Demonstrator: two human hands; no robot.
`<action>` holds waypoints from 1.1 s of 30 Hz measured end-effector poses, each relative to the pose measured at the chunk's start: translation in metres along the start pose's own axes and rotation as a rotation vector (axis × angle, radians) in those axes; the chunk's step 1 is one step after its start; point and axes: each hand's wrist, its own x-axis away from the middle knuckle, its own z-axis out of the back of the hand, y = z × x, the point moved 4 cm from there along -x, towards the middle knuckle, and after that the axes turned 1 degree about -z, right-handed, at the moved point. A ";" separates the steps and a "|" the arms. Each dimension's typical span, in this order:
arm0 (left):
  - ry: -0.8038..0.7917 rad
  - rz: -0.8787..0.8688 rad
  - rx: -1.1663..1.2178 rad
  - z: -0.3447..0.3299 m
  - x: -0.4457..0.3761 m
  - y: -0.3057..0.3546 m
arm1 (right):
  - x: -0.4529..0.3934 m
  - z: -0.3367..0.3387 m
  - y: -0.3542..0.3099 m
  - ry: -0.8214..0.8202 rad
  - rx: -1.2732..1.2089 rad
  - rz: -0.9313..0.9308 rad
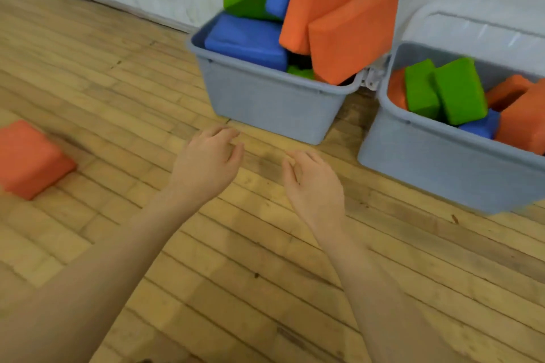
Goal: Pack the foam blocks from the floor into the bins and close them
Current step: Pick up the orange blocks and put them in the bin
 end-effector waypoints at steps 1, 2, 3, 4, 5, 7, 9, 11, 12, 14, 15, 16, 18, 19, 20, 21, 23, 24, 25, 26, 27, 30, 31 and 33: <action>-0.010 0.032 -0.007 0.005 0.003 -0.024 | -0.003 -0.019 -0.014 -0.043 0.003 0.000; -0.025 0.070 -0.018 0.010 0.007 -0.051 | -0.006 -0.038 -0.029 -0.083 0.002 0.001; -0.041 0.103 -0.040 0.016 0.009 -0.080 | -0.010 -0.060 -0.044 -0.111 -0.002 -0.002; -0.058 0.137 -0.061 0.022 0.014 -0.111 | -0.012 -0.083 -0.059 -0.132 -0.005 -0.004; -0.068 0.171 -0.073 0.029 0.019 -0.143 | -0.014 -0.107 -0.076 -0.153 -0.006 0.000; -0.070 0.226 -0.091 0.044 0.031 -0.209 | -0.015 -0.160 -0.113 -0.191 -0.013 0.018; -0.076 0.268 -0.112 0.056 0.041 -0.270 | -0.014 -0.213 -0.150 -0.218 0.000 0.048; -0.075 0.295 -0.124 0.062 0.048 -0.329 | -0.015 -0.267 -0.185 -0.248 0.006 0.065; -0.080 0.308 -0.133 0.063 0.050 -0.358 | -0.017 -0.292 -0.201 -0.260 -0.001 0.068; -0.106 0.360 -0.153 0.064 0.051 -0.414 | -0.025 -0.341 -0.233 -0.277 -0.018 0.073; -0.123 0.397 -0.161 0.064 0.052 -0.440 | -0.029 -0.363 -0.247 -0.290 -0.019 0.077; -0.138 0.437 -0.169 0.064 0.054 -0.465 | -0.034 -0.384 -0.260 -0.305 -0.025 0.086; -0.168 0.522 -0.171 0.061 0.056 -0.510 | -0.045 -0.424 -0.285 -0.347 -0.036 0.116; -0.189 0.563 -0.163 0.058 0.058 -0.531 | -0.051 -0.443 -0.295 -0.373 -0.026 0.120; -0.208 0.606 -0.146 0.054 0.061 -0.550 | -0.058 -0.461 -0.303 -0.406 0.001 0.117; -0.219 0.648 -0.126 0.050 0.064 -0.567 | -0.063 -0.477 -0.310 -0.446 0.036 0.110; -0.223 0.707 -0.085 0.040 0.066 -0.596 | -0.075 -0.504 -0.323 -0.507 0.103 0.096; -0.233 0.720 -0.063 0.035 0.067 -0.608 | -0.080 -0.516 -0.328 -0.522 0.126 0.093; -0.241 0.722 -0.032 0.029 0.068 -0.618 | -0.086 -0.528 -0.331 -0.532 0.140 0.097; -0.236 0.711 0.011 0.024 0.069 -0.626 | -0.091 -0.541 -0.334 -0.539 0.150 0.106; -0.213 0.691 0.063 0.020 0.069 -0.631 | -0.095 -0.554 -0.337 -0.557 0.158 0.114; -0.114 0.643 0.157 0.013 0.071 -0.637 | -0.101 -0.577 -0.340 -0.616 0.144 0.112; -0.098 0.640 0.166 0.013 0.072 -0.636 | -0.100 -0.577 -0.340 -0.604 0.132 0.106; -0.098 0.594 0.136 0.013 0.076 -0.632 | -0.094 -0.572 -0.334 -0.567 0.089 0.085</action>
